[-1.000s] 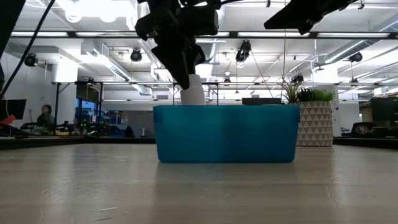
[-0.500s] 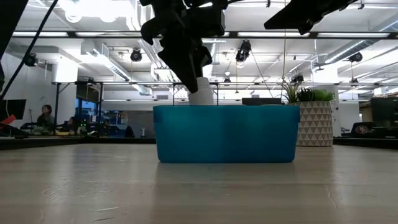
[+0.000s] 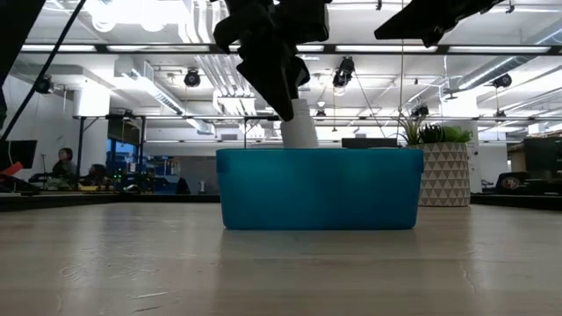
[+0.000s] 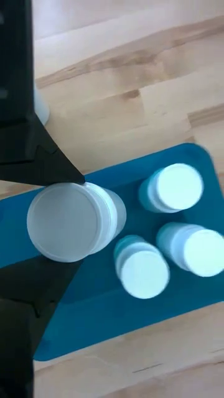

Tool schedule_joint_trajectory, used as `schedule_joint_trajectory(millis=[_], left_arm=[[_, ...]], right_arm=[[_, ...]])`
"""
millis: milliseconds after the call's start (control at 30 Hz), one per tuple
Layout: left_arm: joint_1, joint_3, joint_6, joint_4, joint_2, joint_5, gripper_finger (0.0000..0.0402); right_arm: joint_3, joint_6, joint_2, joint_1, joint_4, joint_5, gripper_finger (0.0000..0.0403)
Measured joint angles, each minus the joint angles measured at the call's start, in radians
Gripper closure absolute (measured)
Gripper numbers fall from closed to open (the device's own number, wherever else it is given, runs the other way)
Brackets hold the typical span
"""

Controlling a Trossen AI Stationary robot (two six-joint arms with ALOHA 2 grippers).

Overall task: Pick and place pill bottles into a basket
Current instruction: Put the white pill bottle into the blue bin

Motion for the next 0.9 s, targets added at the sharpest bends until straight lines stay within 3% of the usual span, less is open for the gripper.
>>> schedule_joint_trajectory(millis=[467, 900], left_arm=[[0.000, -0.004, 0.002, -0.008, 0.023, 0.000, 0.0258], [-0.001, 0.183, 0.022, -0.139, 0.185, -0.020, 0.0258]], right_arm=[[0.000, 0.006, -0.047, 0.000, -0.045, 0.002, 0.0394], [0.000, 0.009, -0.046, 0.000, -0.056, 0.002, 0.0394]])
